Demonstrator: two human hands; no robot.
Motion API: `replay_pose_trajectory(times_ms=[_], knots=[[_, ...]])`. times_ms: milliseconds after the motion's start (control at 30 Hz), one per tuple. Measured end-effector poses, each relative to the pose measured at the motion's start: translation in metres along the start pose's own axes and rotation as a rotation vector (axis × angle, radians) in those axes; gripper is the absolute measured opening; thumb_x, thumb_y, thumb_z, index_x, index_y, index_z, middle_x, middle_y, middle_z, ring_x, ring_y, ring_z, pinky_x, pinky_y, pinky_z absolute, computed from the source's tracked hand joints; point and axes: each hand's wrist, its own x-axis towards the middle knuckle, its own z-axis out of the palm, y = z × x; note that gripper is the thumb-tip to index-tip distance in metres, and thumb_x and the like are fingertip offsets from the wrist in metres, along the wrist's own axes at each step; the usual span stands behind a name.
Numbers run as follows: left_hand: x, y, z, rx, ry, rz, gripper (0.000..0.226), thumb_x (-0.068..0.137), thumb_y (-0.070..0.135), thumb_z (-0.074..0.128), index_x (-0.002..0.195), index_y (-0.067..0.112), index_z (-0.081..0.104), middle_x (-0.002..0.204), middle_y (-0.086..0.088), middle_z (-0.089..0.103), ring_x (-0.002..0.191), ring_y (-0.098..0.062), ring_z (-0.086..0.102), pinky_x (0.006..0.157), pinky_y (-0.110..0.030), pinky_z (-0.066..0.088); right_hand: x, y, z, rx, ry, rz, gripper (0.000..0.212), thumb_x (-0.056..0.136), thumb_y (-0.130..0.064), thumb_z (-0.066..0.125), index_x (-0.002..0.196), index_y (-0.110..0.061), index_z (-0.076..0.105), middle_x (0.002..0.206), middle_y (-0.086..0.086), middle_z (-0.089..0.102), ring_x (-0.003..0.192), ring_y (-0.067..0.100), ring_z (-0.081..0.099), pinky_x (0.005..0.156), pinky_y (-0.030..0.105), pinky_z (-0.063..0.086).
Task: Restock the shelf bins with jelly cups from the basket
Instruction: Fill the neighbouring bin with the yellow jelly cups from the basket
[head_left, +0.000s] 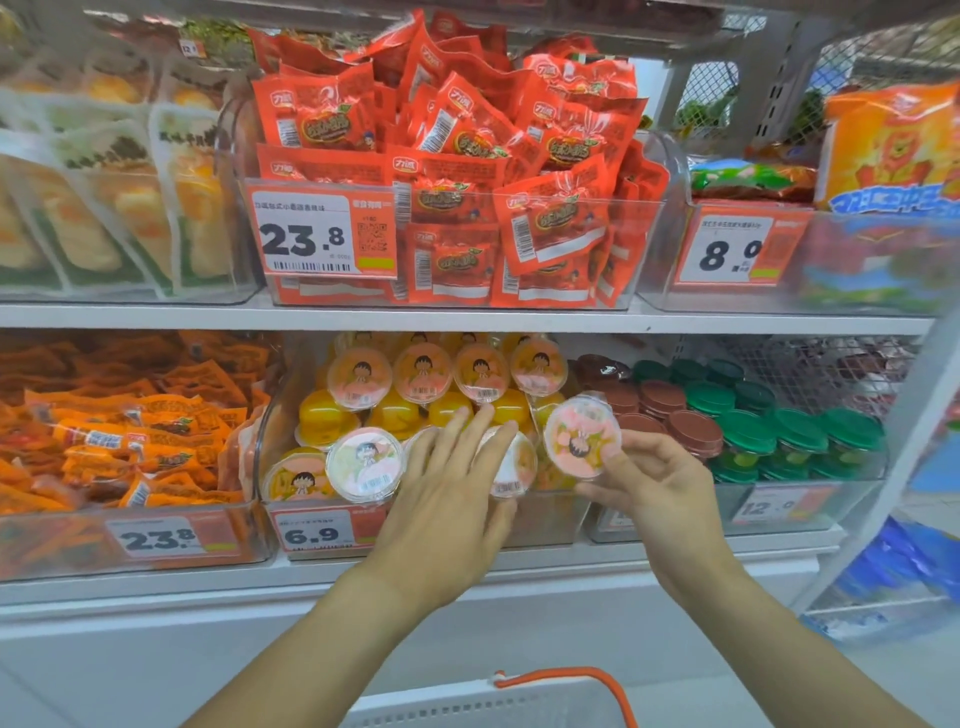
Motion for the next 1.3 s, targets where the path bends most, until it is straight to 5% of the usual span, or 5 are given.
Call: replay_pose_trajectory(times_ms=[200, 567, 767, 1100, 1300], knots=[[0.014, -0.008, 0.012, -0.037, 0.087, -0.030, 0.036, 0.092, 0.028, 0.062, 0.128, 0.024, 0.059, 0.138, 0.004, 0.054, 0.128, -0.021, 0.048, 0.115, -0.038, 0.021, 0.033, -0.012, 0.016, -0.186, -0.042, -0.052, 0.008, 0.094, -0.007, 0.064, 0.102, -0.006, 0.062, 0.083, 0.010, 0.074, 0.062, 0.022, 0.073, 0.058, 0.029, 0.061], [0.020, -0.009, 0.015, -0.055, 0.081, -0.097, 0.055, 0.097, 0.035, 0.057, 0.147, 0.017, 0.043, 0.141, 0.001, 0.052, 0.136, -0.020, 0.039, 0.122, -0.039, 0.012, 0.059, -0.003, 0.028, -0.782, -0.031, -0.261, 0.018, 0.093, -0.032, 0.066, 0.102, -0.017, 0.067, 0.067, -0.011, 0.068, 0.072, -0.001, 0.061, 0.063, 0.023, 0.048], [0.021, -0.008, 0.012, -0.043, 0.033, -0.098, 0.056, 0.101, 0.034, 0.051, 0.152, 0.023, 0.031, 0.147, 0.006, 0.043, 0.142, -0.018, 0.024, 0.121, -0.035, 0.003, 0.062, -0.015, 0.028, -1.142, -0.311, -0.392, 0.061, 0.099, -0.022, 0.054, 0.151, -0.041, 0.029, 0.130, 0.002, 0.048, 0.090, 0.019, 0.057, 0.081, 0.027, 0.044], [0.022, -0.009, 0.008, -0.182, 0.232, -0.091, 0.040, 0.089, 0.025, 0.067, 0.127, 0.019, 0.055, 0.127, 0.004, 0.053, 0.127, -0.017, 0.036, 0.109, -0.034, 0.031, 0.056, -0.017, 0.035, -0.871, -0.115, -0.513, 0.010, 0.096, -0.029, 0.061, 0.102, -0.024, 0.056, 0.088, -0.004, 0.063, 0.077, 0.013, 0.060, 0.067, 0.032, 0.047], [0.033, 0.008, -0.013, -0.669, 0.331, -0.308, 0.031, 0.093, 0.029, 0.066, 0.121, 0.032, 0.055, 0.112, 0.019, 0.060, 0.098, 0.000, 0.060, 0.080, -0.020, 0.052, 0.042, -0.014, 0.047, -0.391, -0.123, -0.097, 0.030, 0.091, -0.033, 0.070, 0.097, -0.004, 0.064, 0.069, -0.002, 0.070, 0.055, 0.005, 0.061, 0.055, 0.026, 0.048]])
